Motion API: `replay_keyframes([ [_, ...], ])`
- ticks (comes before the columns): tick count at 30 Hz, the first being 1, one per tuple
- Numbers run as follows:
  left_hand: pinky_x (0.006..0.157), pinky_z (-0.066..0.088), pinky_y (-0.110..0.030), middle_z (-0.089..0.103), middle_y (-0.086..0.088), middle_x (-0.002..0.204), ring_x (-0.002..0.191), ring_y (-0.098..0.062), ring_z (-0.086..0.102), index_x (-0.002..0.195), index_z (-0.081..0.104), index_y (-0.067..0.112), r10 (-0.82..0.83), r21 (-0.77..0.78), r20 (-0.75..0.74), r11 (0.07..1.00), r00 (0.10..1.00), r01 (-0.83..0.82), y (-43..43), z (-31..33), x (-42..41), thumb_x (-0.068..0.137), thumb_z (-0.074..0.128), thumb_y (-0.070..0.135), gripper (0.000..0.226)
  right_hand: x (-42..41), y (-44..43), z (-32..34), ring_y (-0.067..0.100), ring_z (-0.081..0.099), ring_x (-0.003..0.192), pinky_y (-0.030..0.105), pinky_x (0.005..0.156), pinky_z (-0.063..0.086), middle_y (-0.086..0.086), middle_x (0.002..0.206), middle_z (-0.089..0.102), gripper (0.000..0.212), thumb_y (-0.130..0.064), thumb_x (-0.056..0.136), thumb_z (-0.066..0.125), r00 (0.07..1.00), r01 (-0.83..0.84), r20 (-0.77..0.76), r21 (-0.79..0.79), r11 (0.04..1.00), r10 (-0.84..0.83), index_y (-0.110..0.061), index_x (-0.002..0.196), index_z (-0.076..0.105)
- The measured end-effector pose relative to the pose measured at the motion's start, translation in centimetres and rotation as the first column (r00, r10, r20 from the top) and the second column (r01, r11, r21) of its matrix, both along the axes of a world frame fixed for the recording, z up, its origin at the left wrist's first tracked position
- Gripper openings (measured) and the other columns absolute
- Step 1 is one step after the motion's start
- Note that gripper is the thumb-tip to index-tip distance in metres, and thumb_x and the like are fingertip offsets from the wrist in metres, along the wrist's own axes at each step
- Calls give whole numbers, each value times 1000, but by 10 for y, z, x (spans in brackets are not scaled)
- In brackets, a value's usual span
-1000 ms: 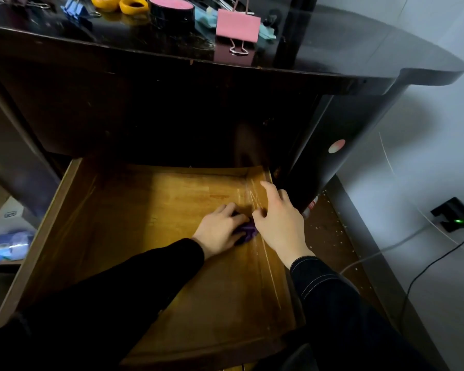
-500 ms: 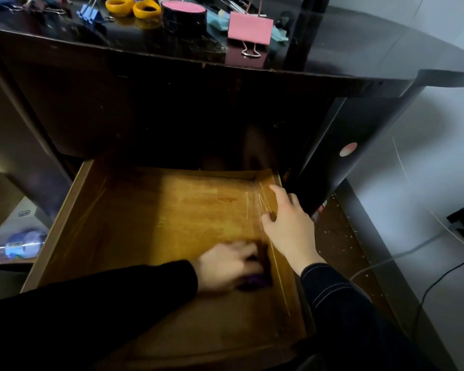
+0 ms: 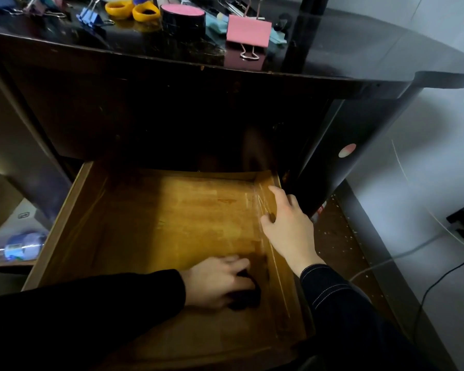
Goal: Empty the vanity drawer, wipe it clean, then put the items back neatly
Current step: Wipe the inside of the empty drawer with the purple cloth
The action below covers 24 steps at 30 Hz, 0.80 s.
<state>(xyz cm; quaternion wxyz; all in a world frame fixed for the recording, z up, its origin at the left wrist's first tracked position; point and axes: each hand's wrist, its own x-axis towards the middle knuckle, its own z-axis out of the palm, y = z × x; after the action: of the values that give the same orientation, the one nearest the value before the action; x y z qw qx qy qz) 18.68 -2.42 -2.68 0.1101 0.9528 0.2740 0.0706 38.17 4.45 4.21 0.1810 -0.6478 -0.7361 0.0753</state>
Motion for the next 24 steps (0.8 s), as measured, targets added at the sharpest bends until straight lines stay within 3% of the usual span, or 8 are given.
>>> replay_keyframes([
  [2,66,50,-34,52,-5,115,97,-23,52,127,58,28,-62,85,-26,994,998,64,9,4,-9,90,55,30,37,0,1,-1,16,63,67,32,59,57,6,135,49,62,-33,96,56,1000,2,11,2,1000,-2,-34,150,25],
  [5,82,51,-38,52,-6,122,108,-26,52,132,57,29,173,110,-36,980,984,-168,61,10,-14,96,56,34,36,0,0,-1,17,64,70,33,63,58,6,136,49,62,-33,96,57,1000,6,3,-3,1000,-6,-35,150,25],
  [7,92,48,-39,49,-6,127,115,-29,50,136,54,29,442,96,-20,894,897,-439,101,12,-12,97,55,38,40,1,1,-1,17,64,71,35,65,60,5,136,49,61,-33,96,56,1000,8,-3,-5,1000,-8,-36,149,26],
  [10,91,49,-41,50,-7,123,114,-32,50,134,55,26,712,-4,59,701,699,-713,128,9,3,95,59,33,40,0,0,0,17,64,71,36,64,60,5,135,50,61,-33,96,55,1000,17,-2,-11,1000,-17,-35,149,26],
  [12,86,51,-42,49,-6,118,111,-31,50,132,56,25,721,-13,89,691,687,-723,122,3,15,93,60,31,39,0,-1,0,17,64,70,35,63,59,5,133,51,60,-32,96,55,1000,6,-5,0,1000,-6,-35,149,26],
  [17,77,49,-35,48,-3,113,98,-26,54,126,57,26,409,-56,101,913,907,-405,67,-9,5,88,64,33,40,1,-1,-1,19,65,71,34,62,58,6,134,51,62,-35,95,57,1000,-1,-2,11,1000,1,-36,149,26],
  [20,76,49,-35,48,-3,119,98,-24,53,128,54,29,245,-4,4,969,969,-245,59,-10,-11,90,63,36,40,0,0,-3,19,65,70,35,62,59,6,134,50,62,-35,95,57,1000,-1,7,16,1000,1,-36,148,25],
  [24,89,50,-41,48,-7,129,112,-31,53,136,51,28,450,111,-16,888,893,-446,114,1,-15,95,58,39,43,0,1,-4,18,64,69,35,62,60,5,133,50,62,-34,95,57,1000,-3,0,18,1000,3,-37,148,25],
])
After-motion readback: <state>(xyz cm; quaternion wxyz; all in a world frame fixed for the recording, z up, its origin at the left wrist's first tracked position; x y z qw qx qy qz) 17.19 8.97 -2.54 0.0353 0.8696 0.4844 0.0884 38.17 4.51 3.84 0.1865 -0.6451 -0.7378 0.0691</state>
